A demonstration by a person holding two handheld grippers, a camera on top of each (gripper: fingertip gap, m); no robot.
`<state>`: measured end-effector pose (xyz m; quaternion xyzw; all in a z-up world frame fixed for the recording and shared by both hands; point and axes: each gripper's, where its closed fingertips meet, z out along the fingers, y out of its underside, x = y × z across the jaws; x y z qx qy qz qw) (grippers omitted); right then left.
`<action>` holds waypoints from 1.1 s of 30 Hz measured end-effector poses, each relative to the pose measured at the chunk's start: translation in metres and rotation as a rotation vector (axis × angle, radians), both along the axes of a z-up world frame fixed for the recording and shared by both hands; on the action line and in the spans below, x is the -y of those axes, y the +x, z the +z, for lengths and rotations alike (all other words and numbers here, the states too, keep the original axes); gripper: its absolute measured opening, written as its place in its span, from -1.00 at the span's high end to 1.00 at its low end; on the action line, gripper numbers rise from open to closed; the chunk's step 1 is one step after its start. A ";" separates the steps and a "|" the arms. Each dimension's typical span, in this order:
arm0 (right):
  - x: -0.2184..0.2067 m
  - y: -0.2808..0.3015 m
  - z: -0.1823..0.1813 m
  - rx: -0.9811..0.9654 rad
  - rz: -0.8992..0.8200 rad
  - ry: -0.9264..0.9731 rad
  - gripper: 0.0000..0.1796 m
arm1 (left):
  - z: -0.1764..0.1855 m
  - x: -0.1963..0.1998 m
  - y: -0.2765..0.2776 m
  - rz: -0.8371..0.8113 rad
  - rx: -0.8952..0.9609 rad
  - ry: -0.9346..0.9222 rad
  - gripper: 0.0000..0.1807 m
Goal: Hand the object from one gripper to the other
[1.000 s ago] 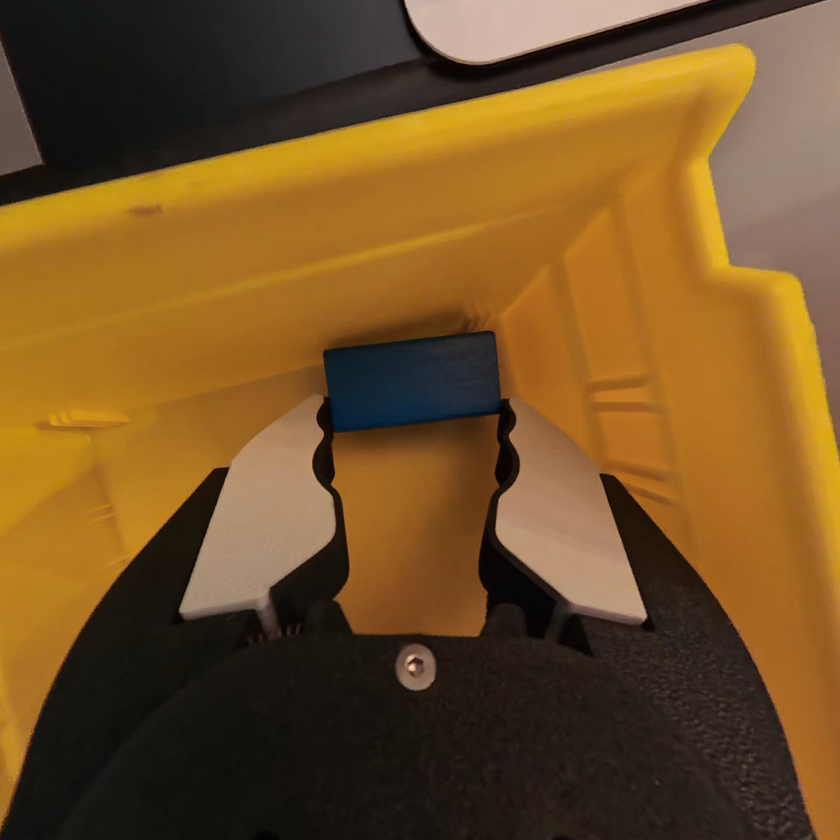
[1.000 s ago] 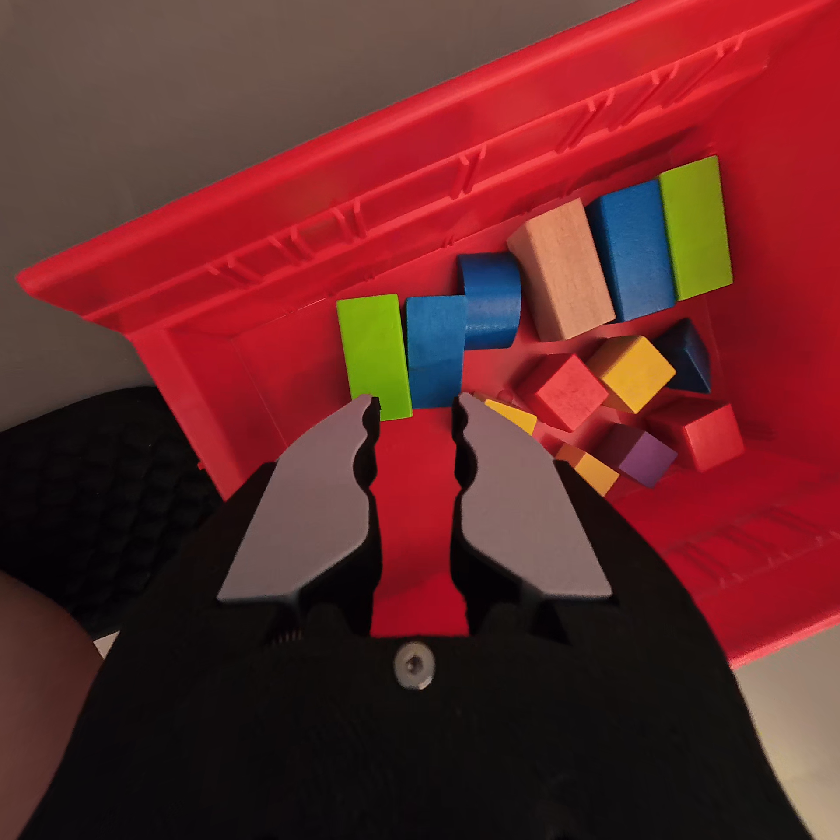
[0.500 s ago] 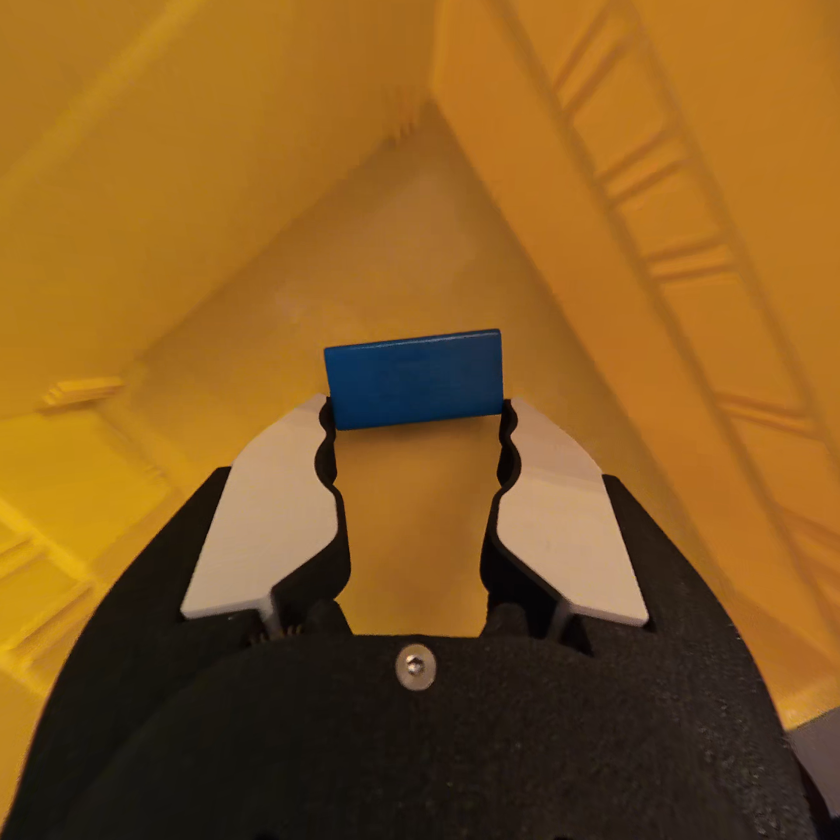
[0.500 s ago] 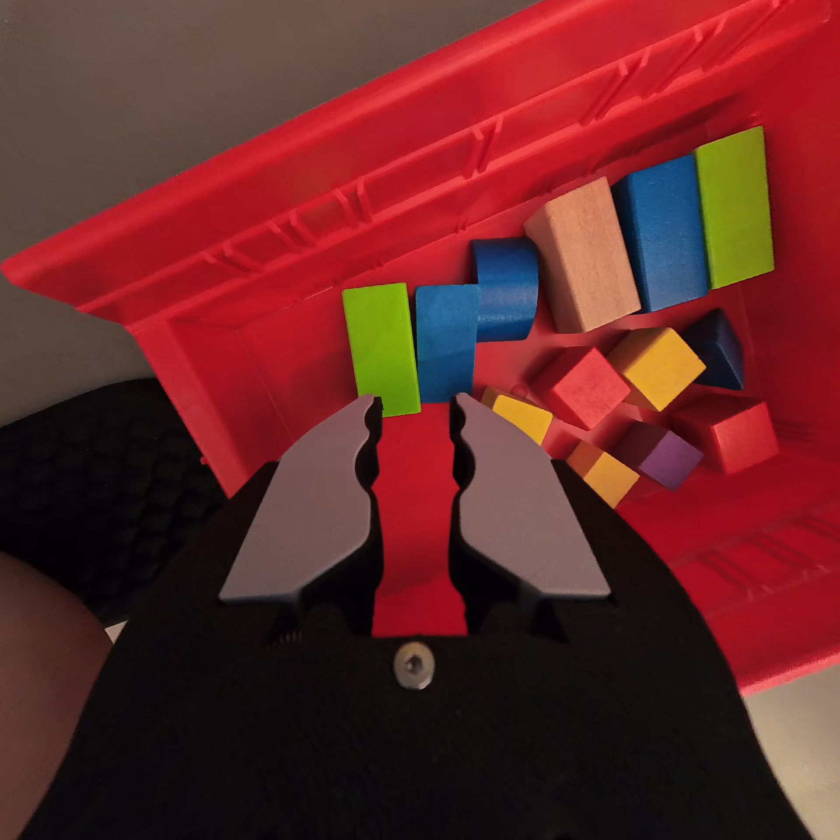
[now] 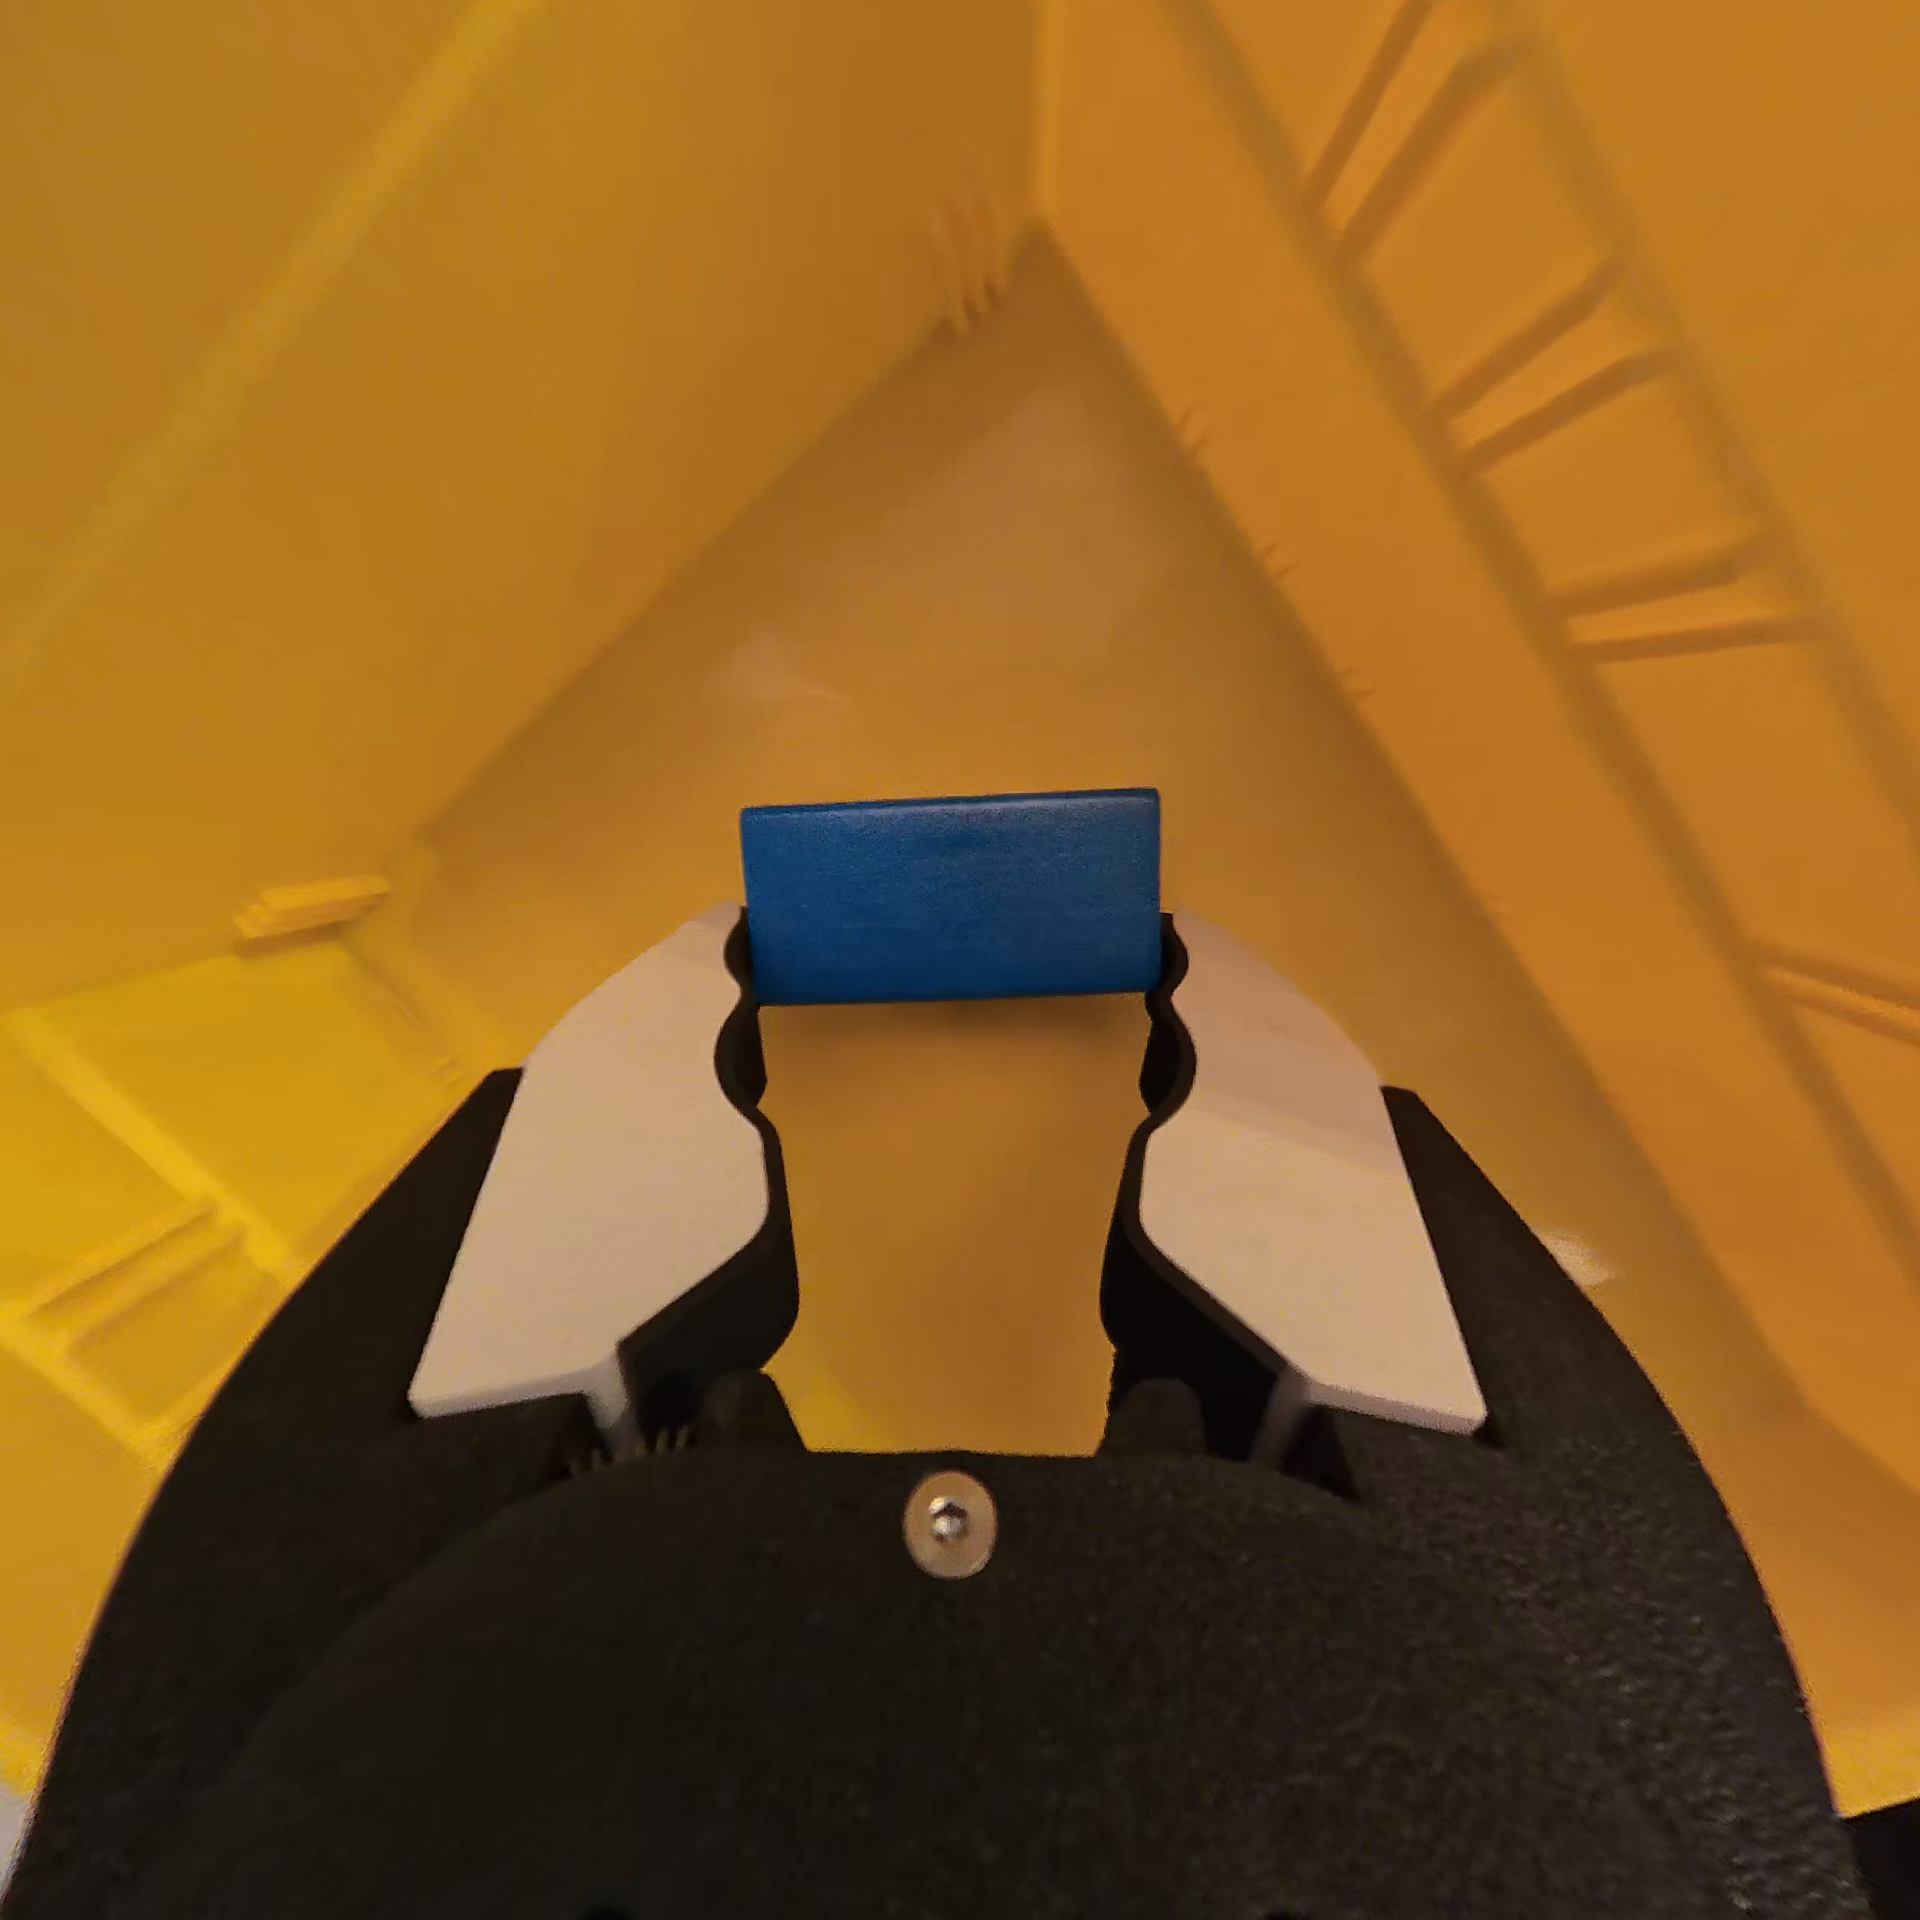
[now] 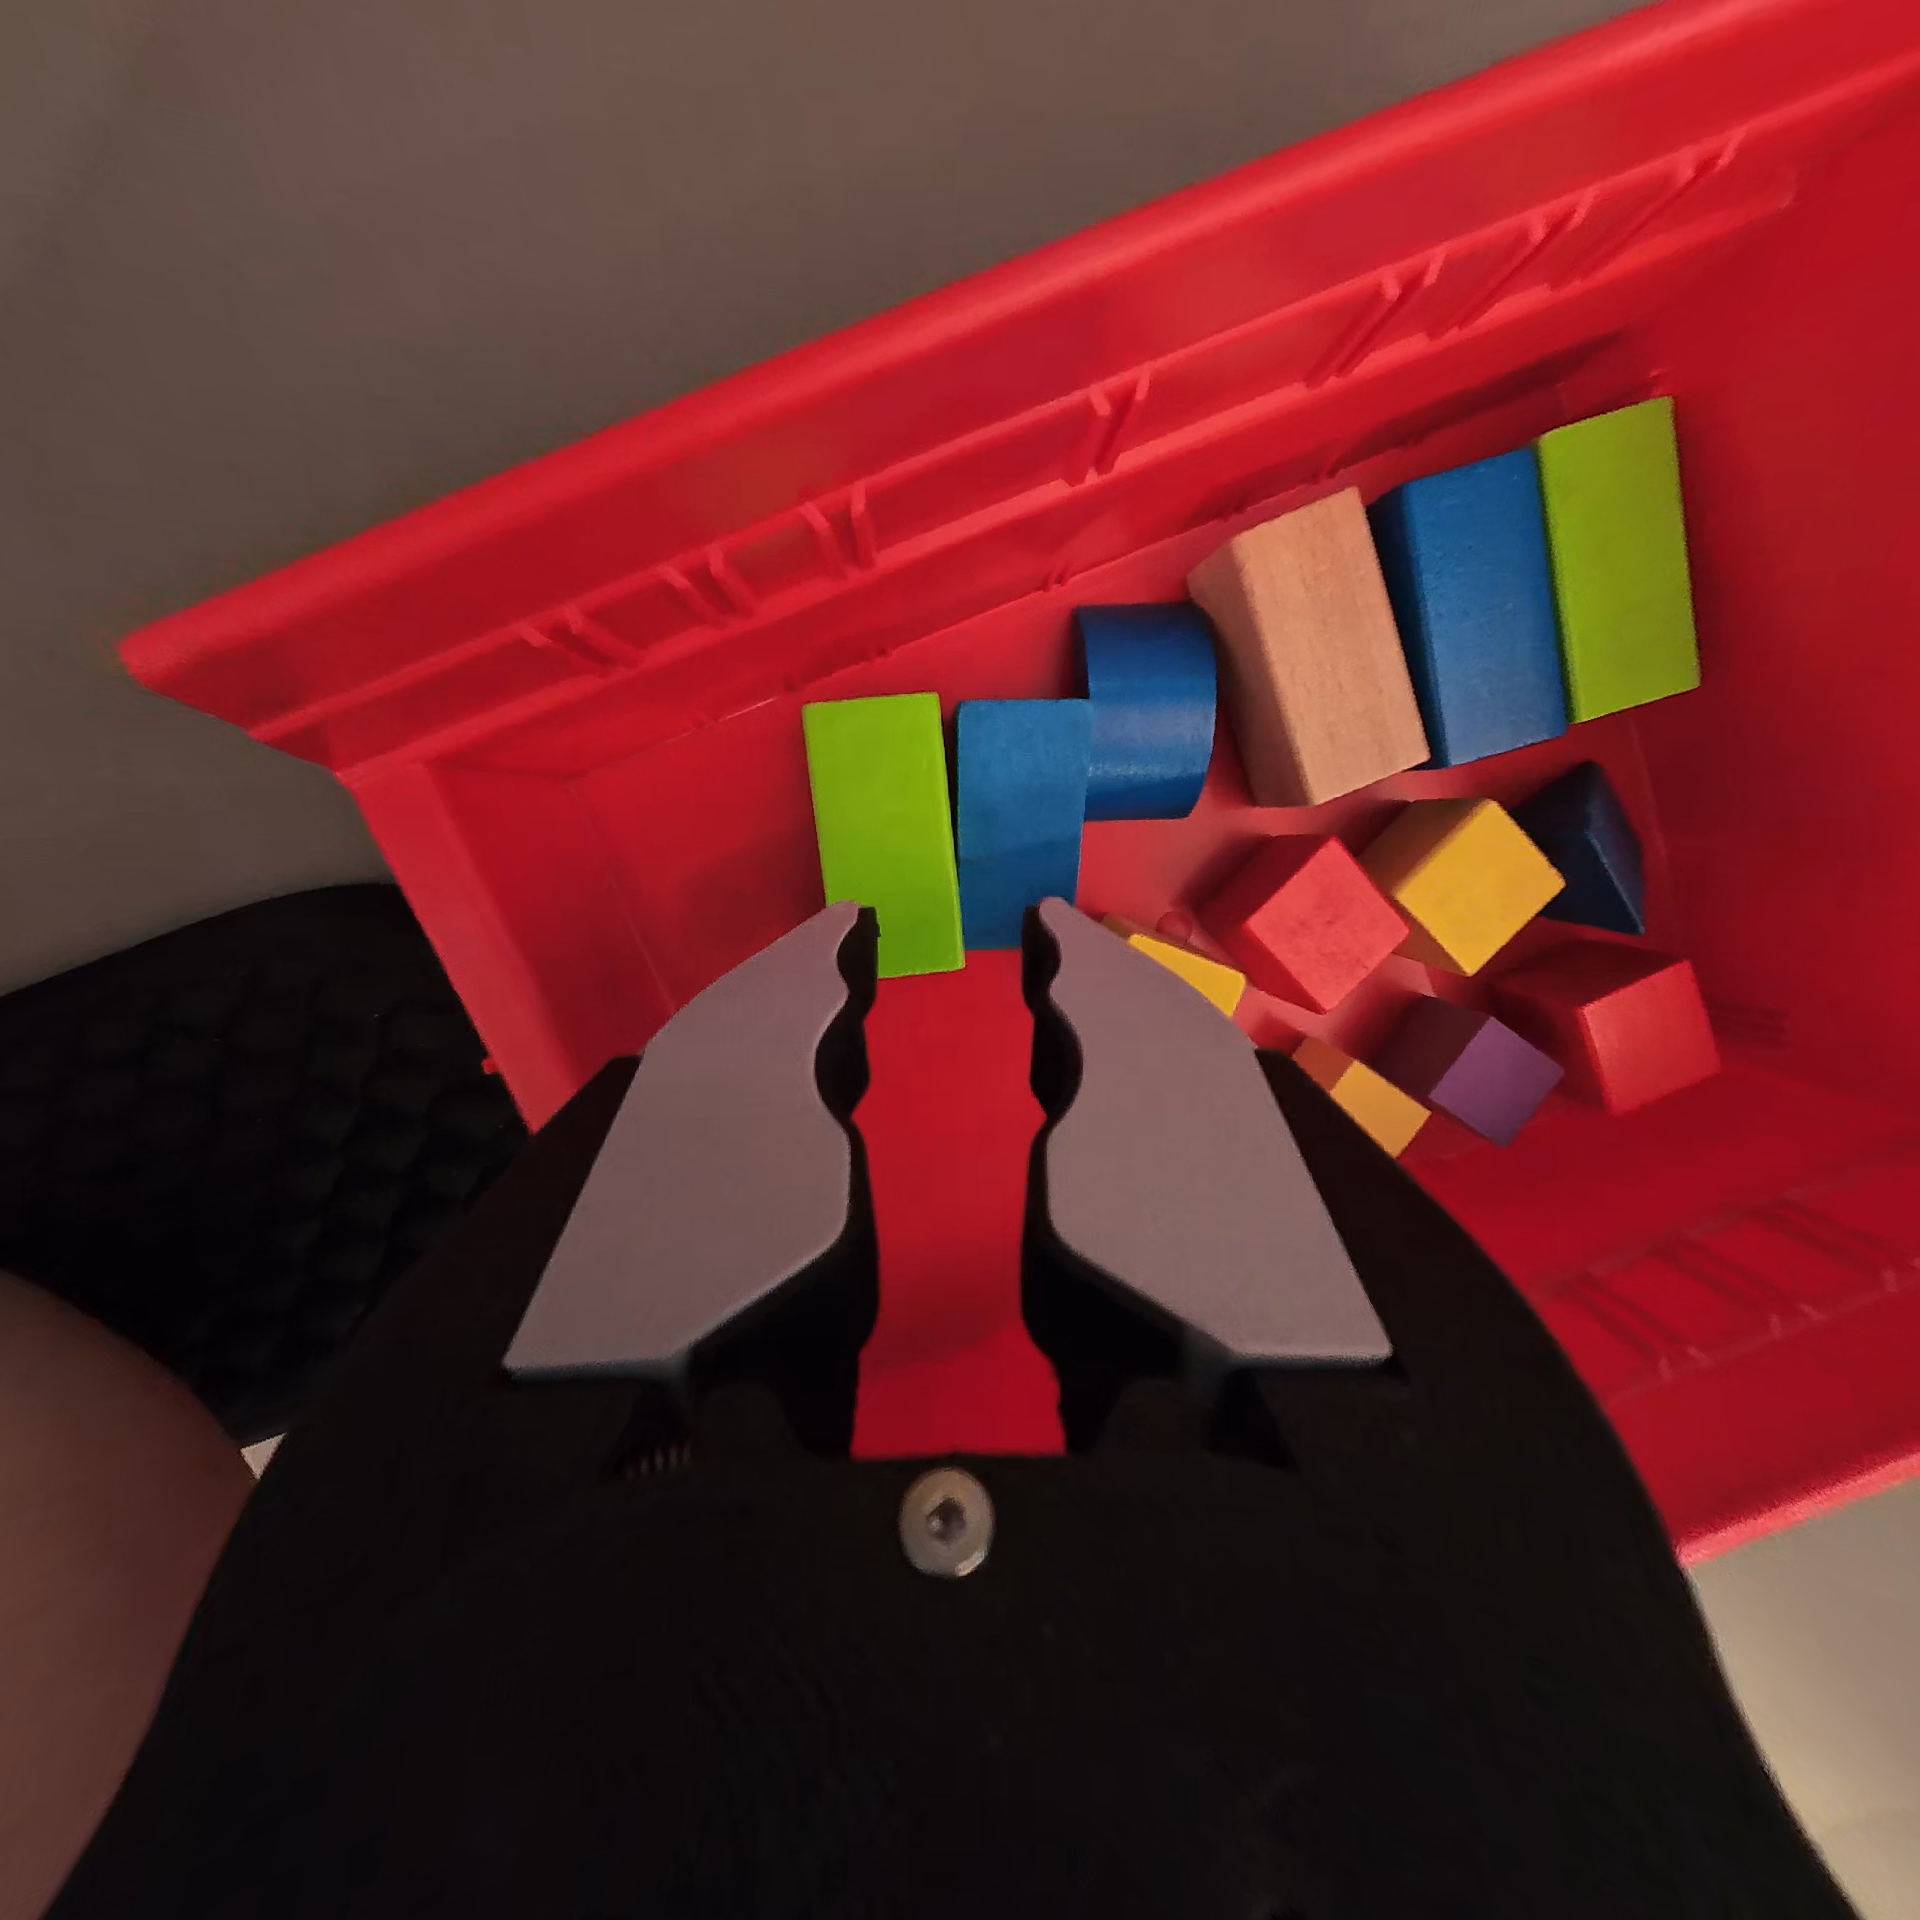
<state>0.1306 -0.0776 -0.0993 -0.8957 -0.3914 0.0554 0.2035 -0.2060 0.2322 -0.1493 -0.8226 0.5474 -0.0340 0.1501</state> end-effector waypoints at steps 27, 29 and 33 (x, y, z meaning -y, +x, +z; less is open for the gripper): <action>-0.096 -0.175 0.156 -1.239 -0.199 0.029 0.47 | 0.190 0.207 0.143 -0.758 0.522 0.532 0.21; -0.095 -0.181 0.155 -1.251 -0.206 0.006 0.47 | 0.186 0.212 0.145 -0.774 0.512 0.527 0.21; -0.096 -0.193 0.142 -1.209 -0.206 -0.047 0.51 | 0.179 0.215 0.150 -0.791 0.470 0.560 0.21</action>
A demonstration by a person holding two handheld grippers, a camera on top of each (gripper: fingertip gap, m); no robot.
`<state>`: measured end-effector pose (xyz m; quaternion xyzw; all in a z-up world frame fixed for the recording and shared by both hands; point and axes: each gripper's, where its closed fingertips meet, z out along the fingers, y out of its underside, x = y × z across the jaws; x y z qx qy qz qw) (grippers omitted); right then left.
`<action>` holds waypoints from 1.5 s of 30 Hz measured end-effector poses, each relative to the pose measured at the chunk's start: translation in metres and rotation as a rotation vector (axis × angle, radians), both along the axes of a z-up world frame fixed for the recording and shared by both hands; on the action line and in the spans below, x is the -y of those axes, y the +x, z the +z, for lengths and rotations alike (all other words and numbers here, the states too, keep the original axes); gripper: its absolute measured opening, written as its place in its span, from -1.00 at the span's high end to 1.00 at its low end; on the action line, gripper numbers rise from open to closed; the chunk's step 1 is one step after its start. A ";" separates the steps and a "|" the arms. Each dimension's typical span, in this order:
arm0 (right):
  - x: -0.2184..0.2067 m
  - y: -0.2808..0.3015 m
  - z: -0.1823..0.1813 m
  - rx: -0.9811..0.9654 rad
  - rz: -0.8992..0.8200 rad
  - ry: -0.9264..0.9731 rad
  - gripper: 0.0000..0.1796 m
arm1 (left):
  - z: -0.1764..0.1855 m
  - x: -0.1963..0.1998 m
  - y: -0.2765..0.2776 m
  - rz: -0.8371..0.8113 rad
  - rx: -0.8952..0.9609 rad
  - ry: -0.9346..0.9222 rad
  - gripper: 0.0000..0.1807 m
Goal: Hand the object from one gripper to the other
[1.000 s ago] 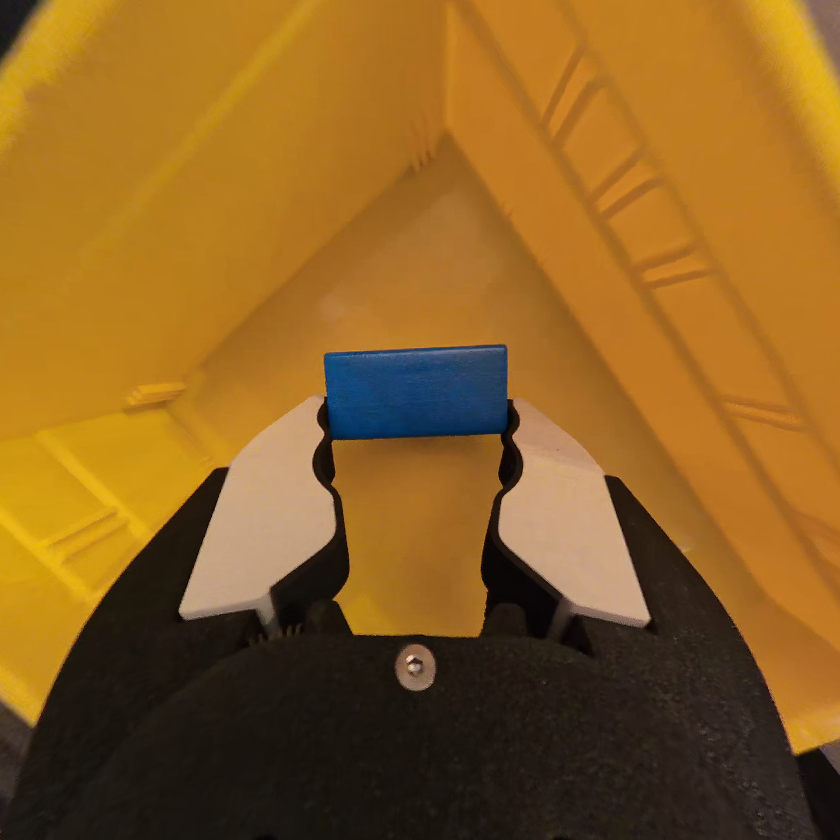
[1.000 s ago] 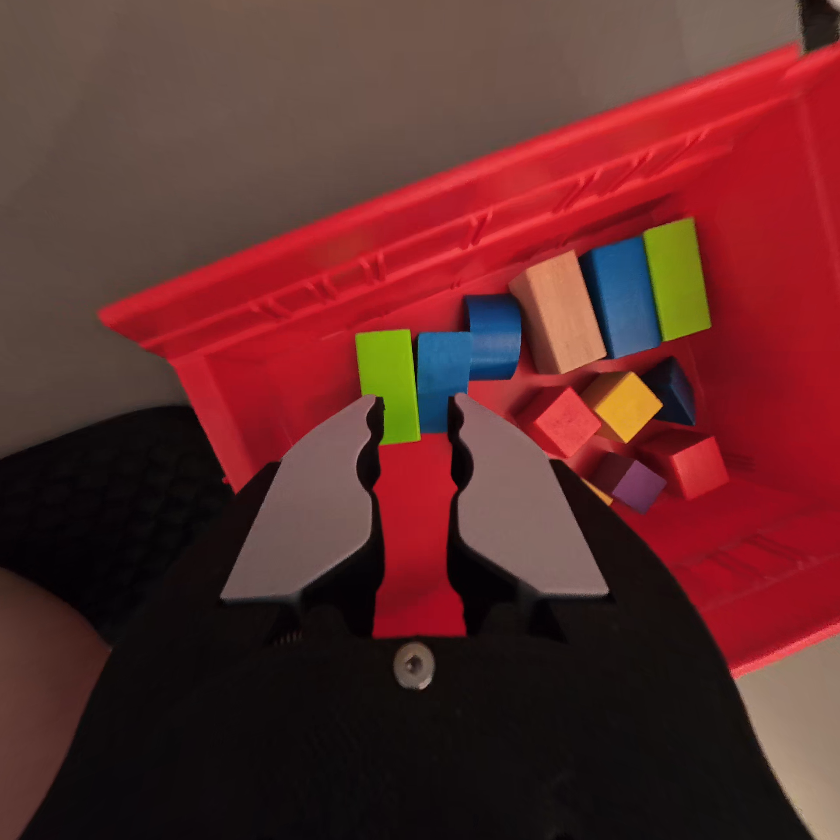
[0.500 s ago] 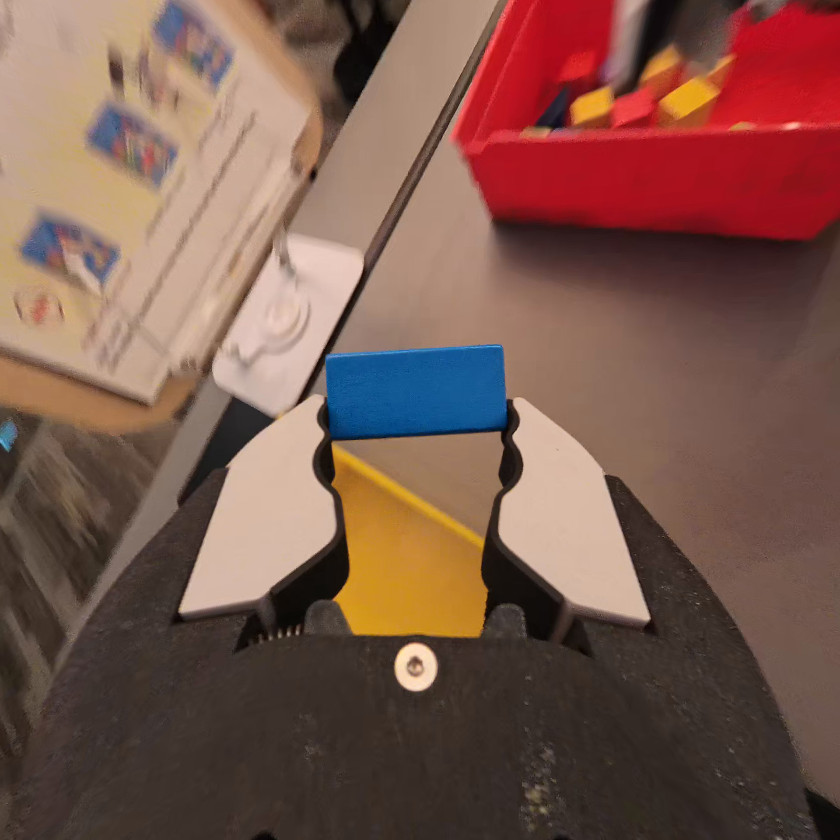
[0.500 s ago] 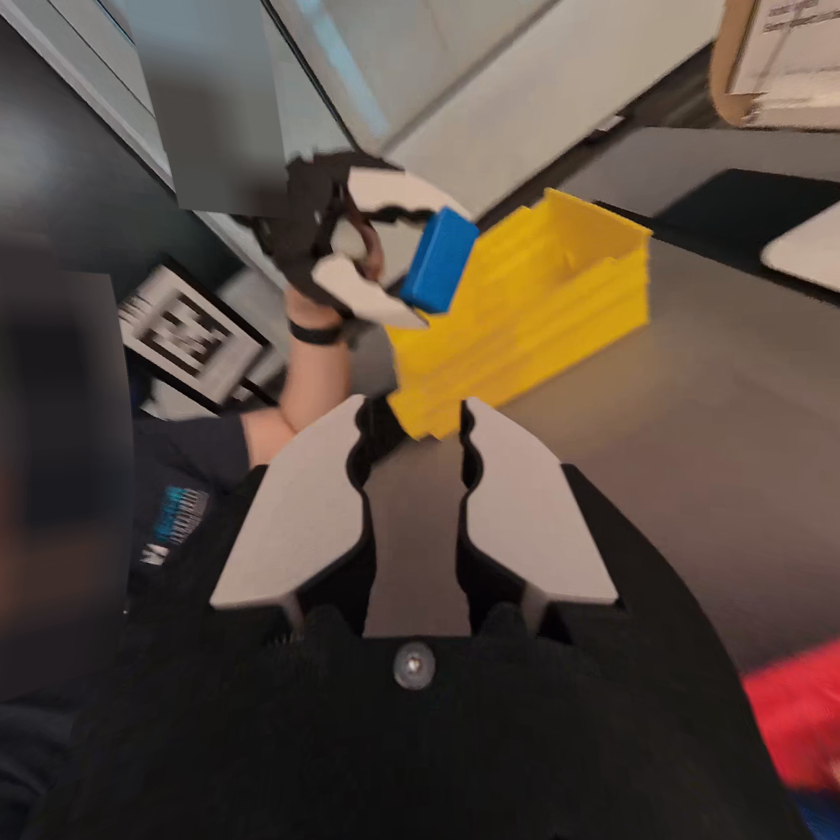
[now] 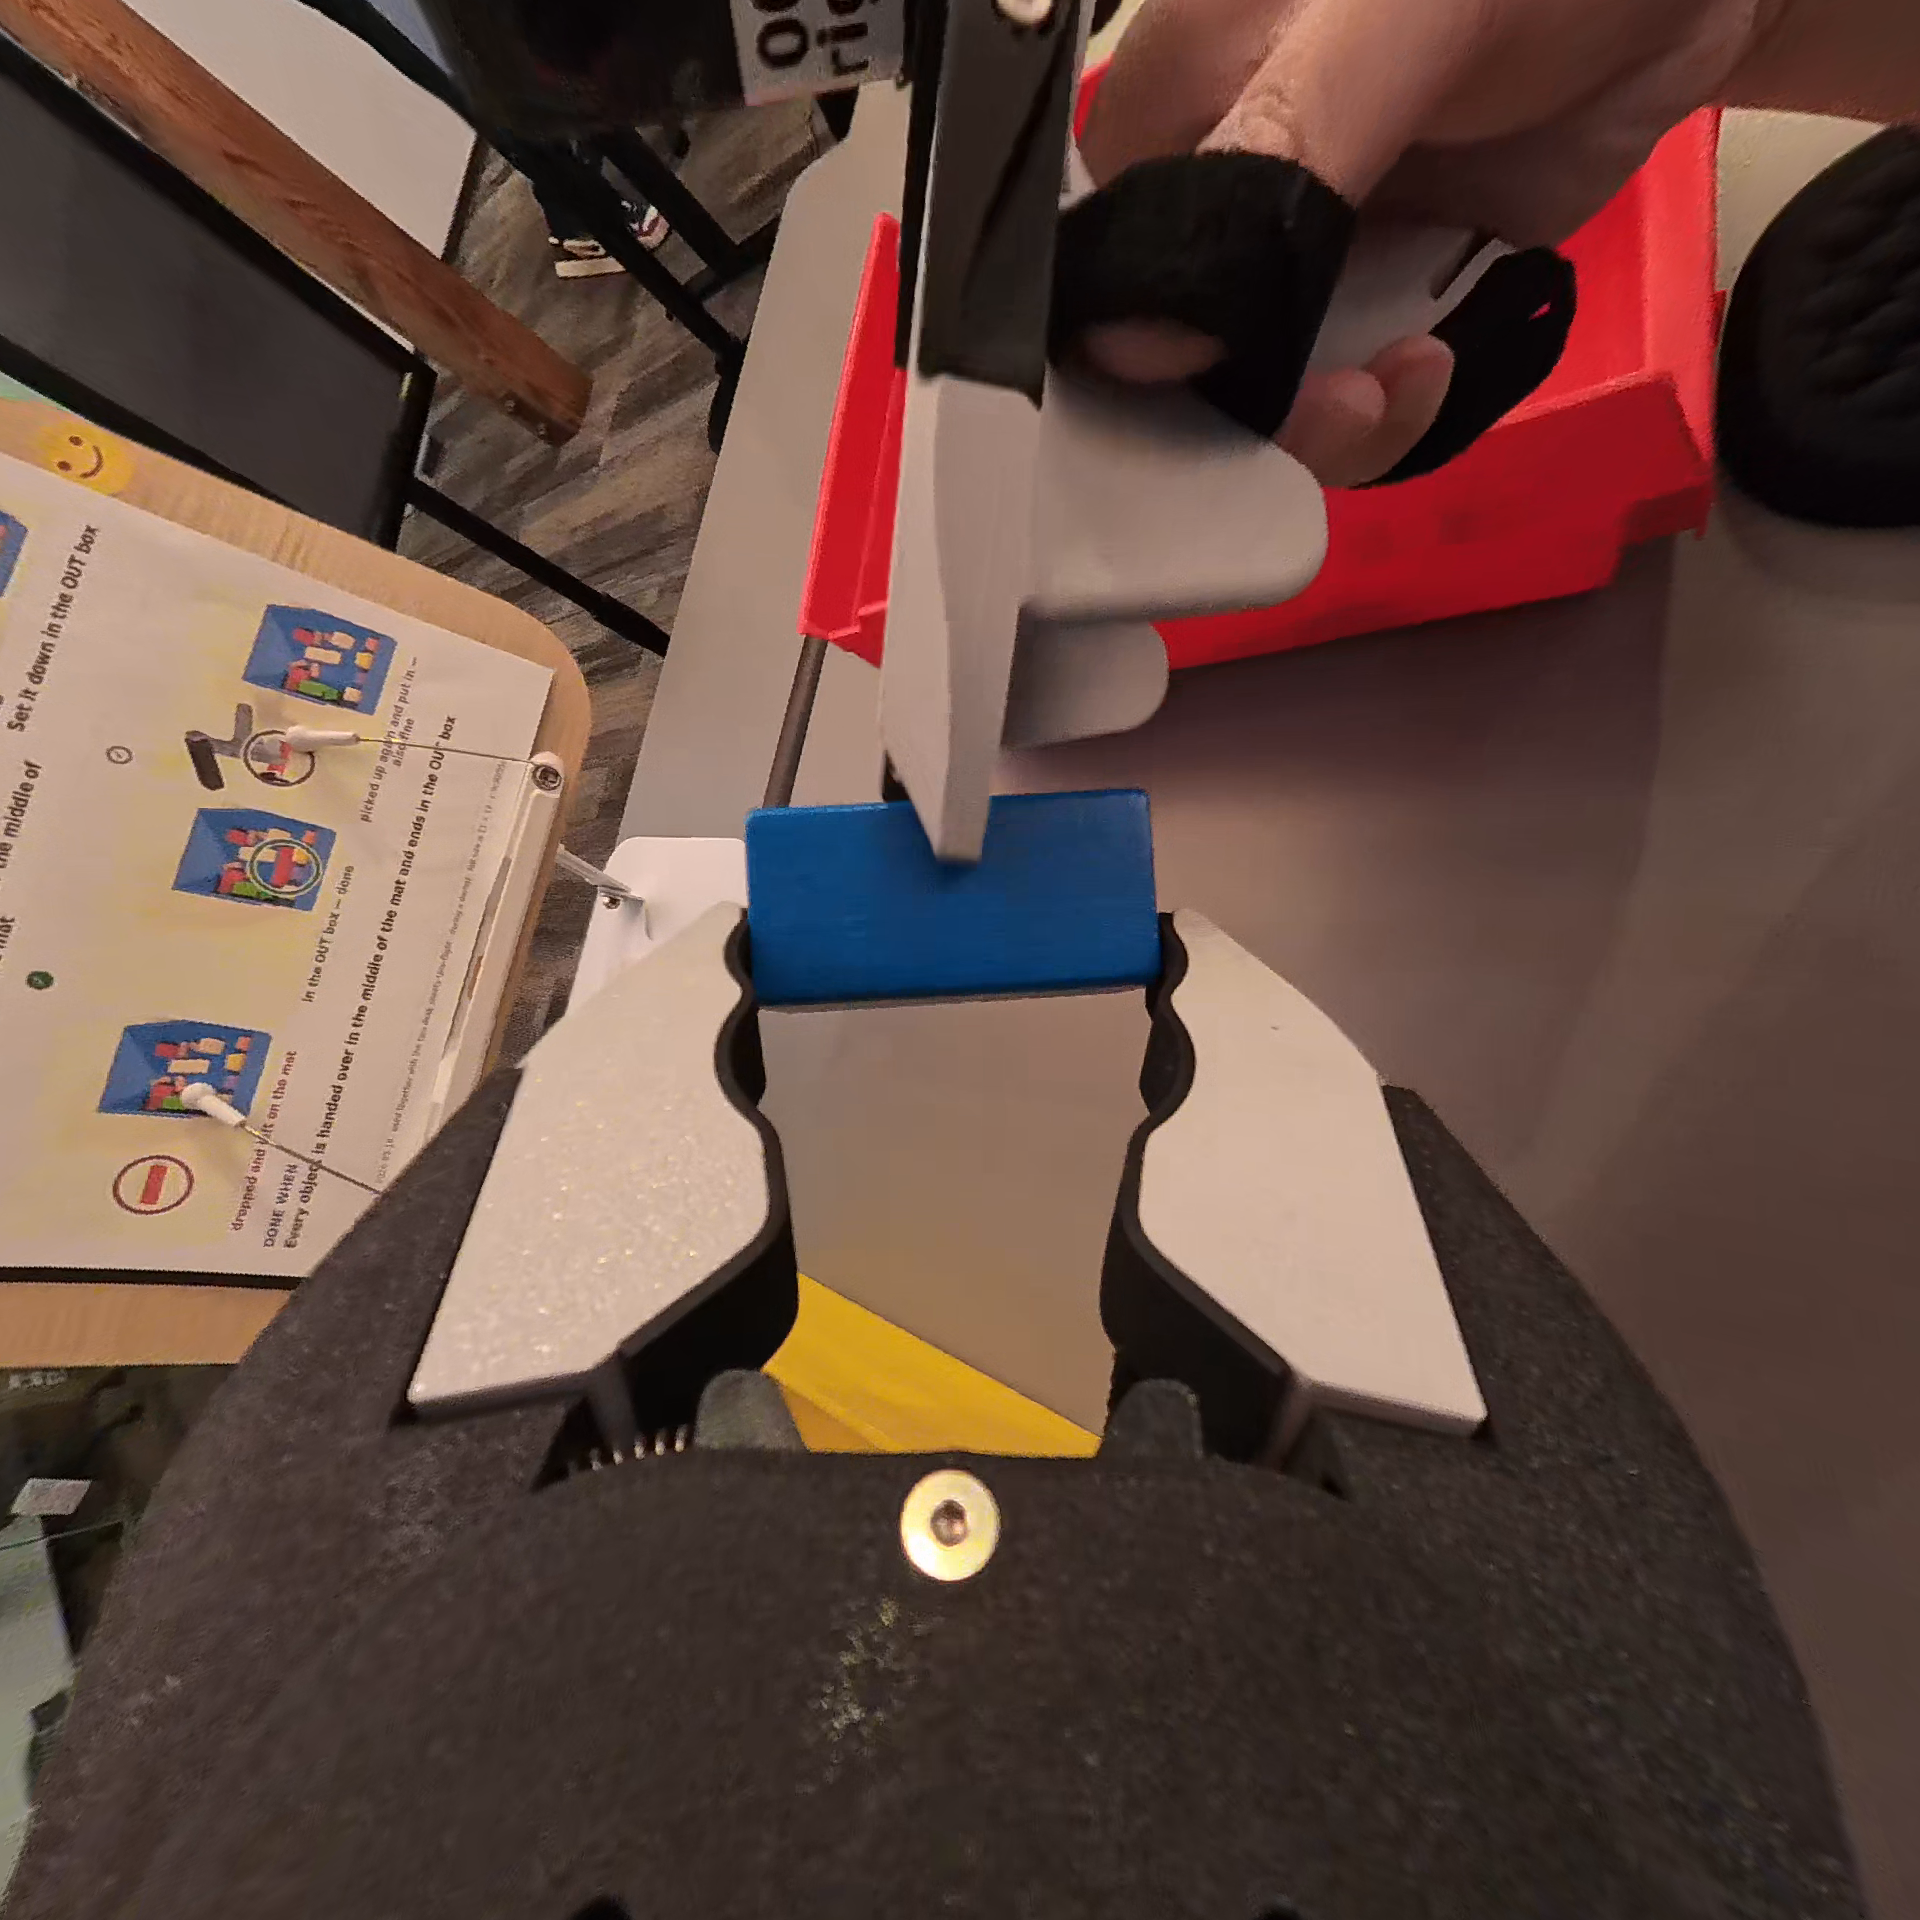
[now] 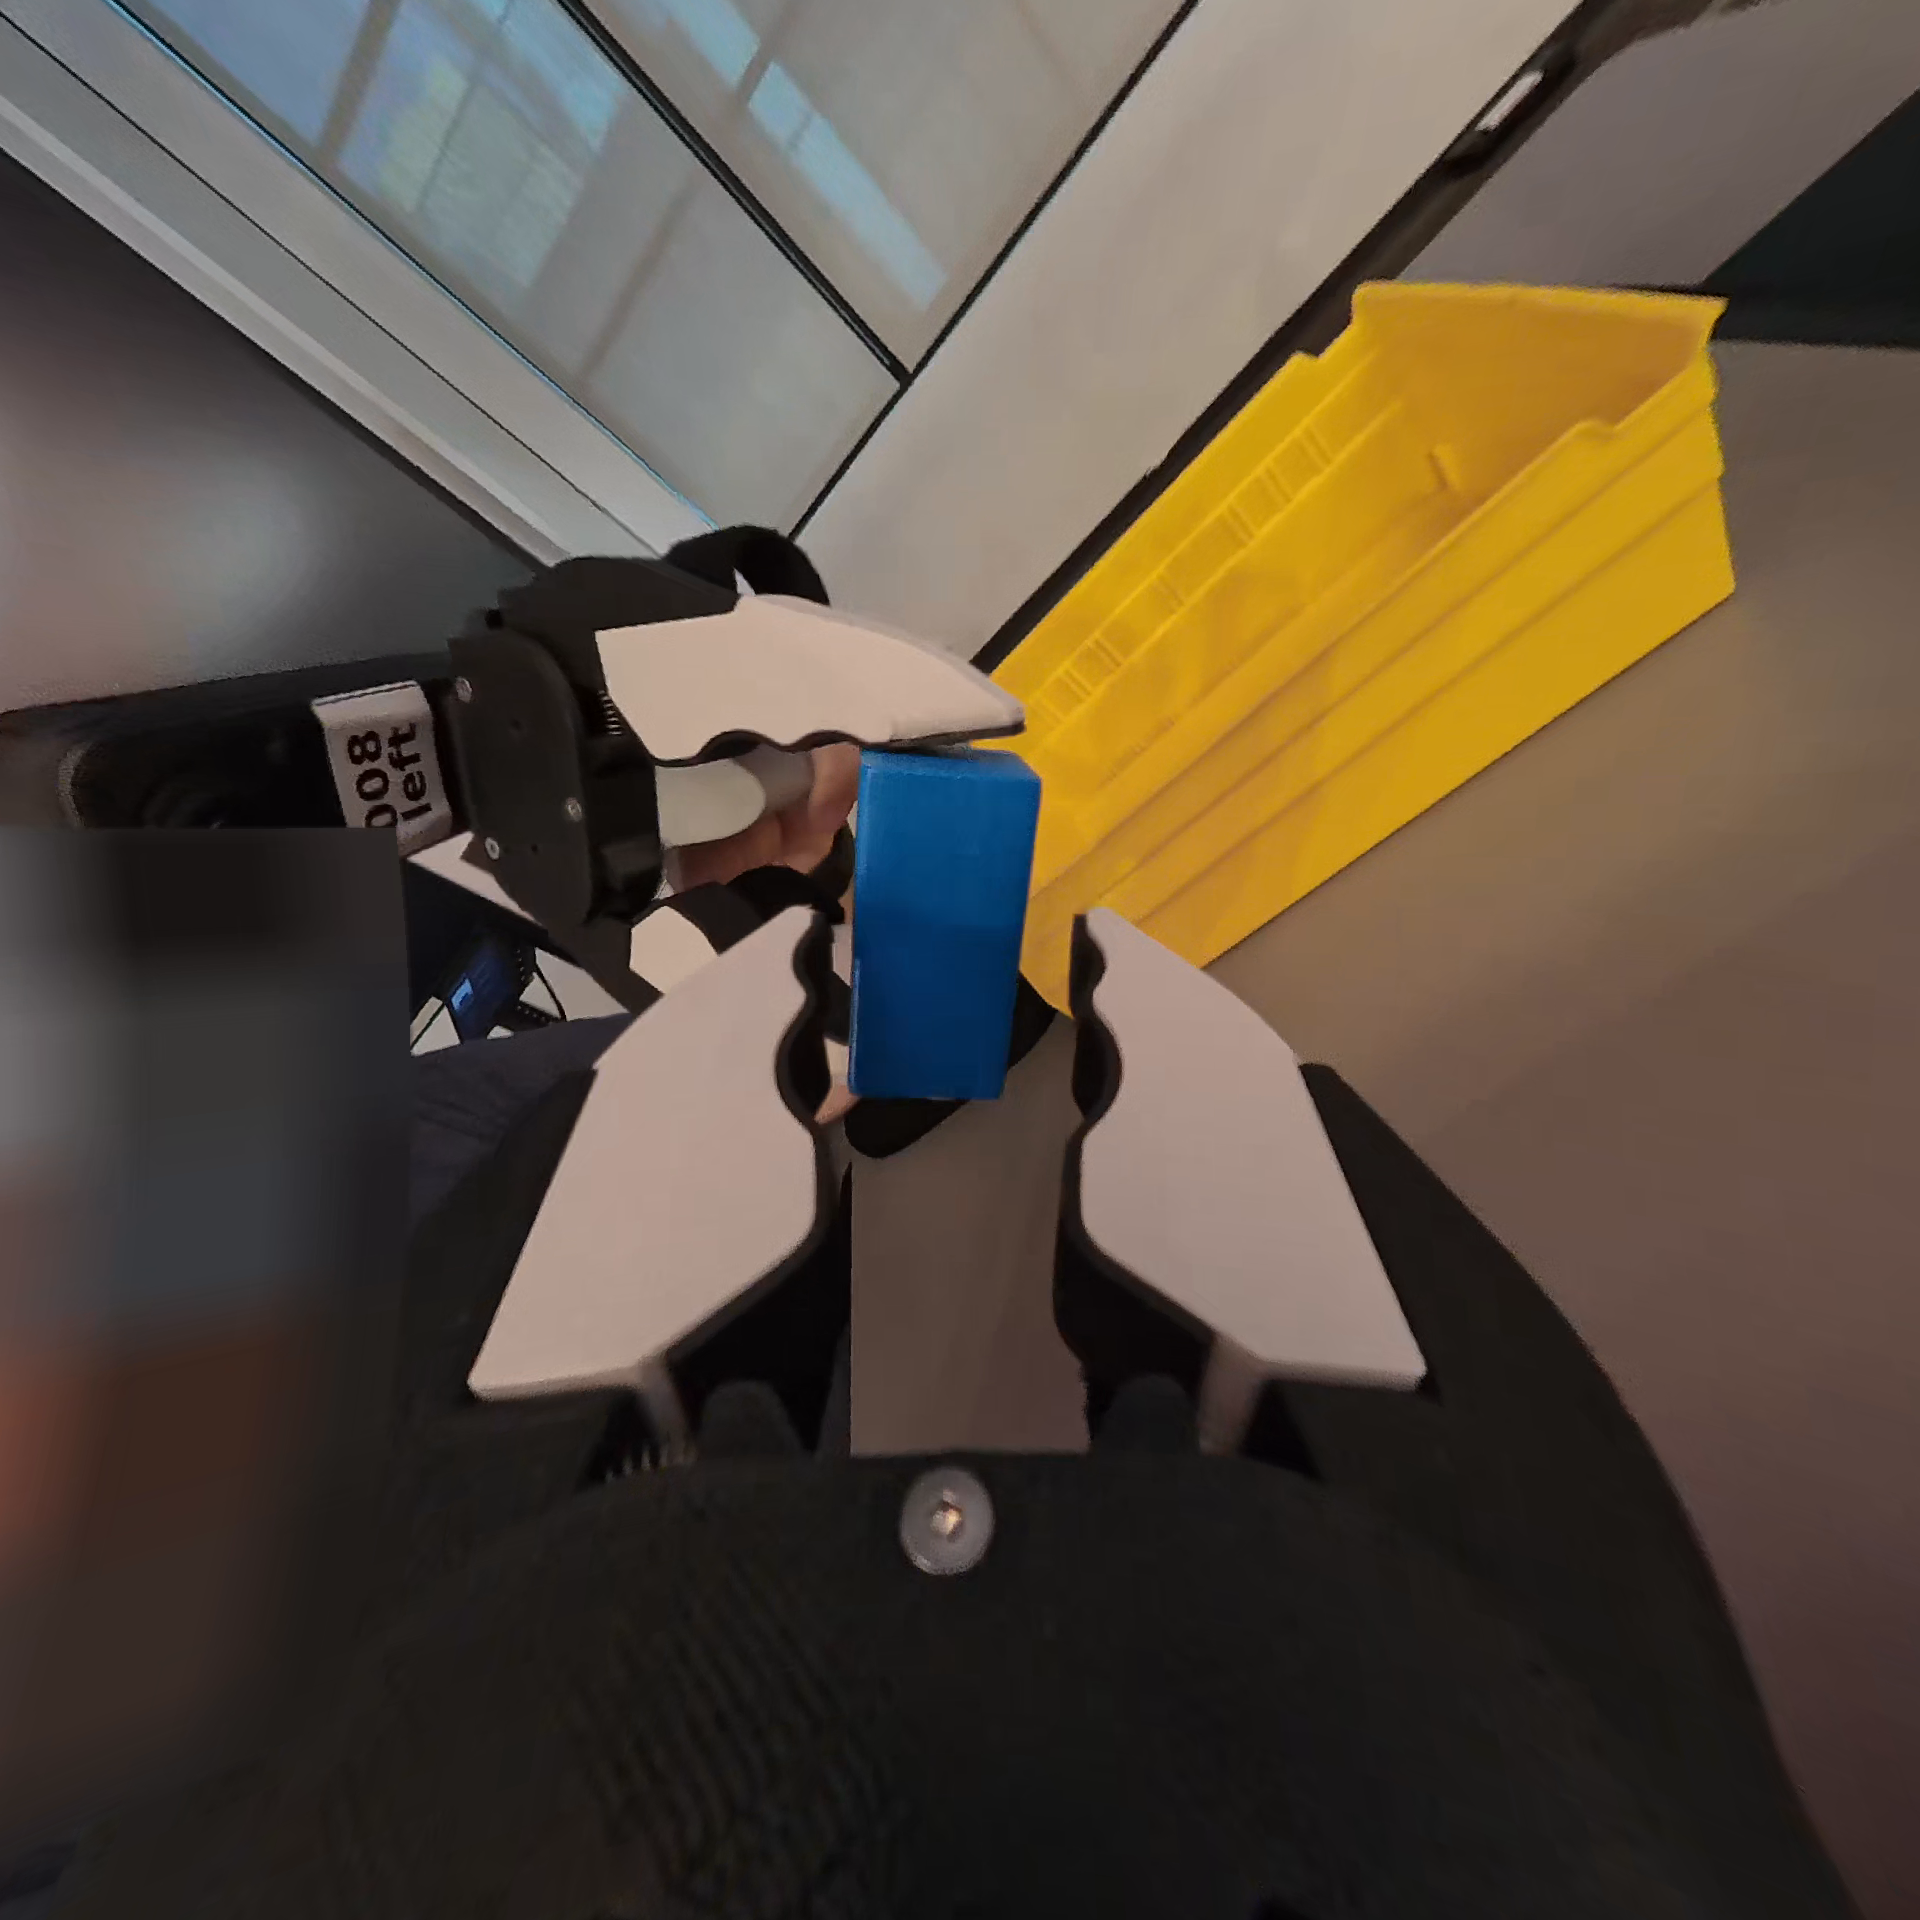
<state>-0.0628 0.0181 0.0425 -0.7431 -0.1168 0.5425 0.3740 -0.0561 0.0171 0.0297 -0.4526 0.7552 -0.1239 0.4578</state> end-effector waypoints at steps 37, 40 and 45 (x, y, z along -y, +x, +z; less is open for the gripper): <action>0.123 0.248 -0.185 1.349 0.202 -0.343 0.61 | 0.061 -0.027 -0.052 0.026 0.214 -0.230 0.15; 0.125 0.252 -0.191 1.372 0.213 -0.388 0.61 | 0.063 -0.030 -0.056 0.035 0.221 -0.230 0.16; 0.121 0.249 -0.191 1.328 0.157 -0.420 0.60 | 0.066 -0.035 -0.062 0.052 0.225 -0.225 0.15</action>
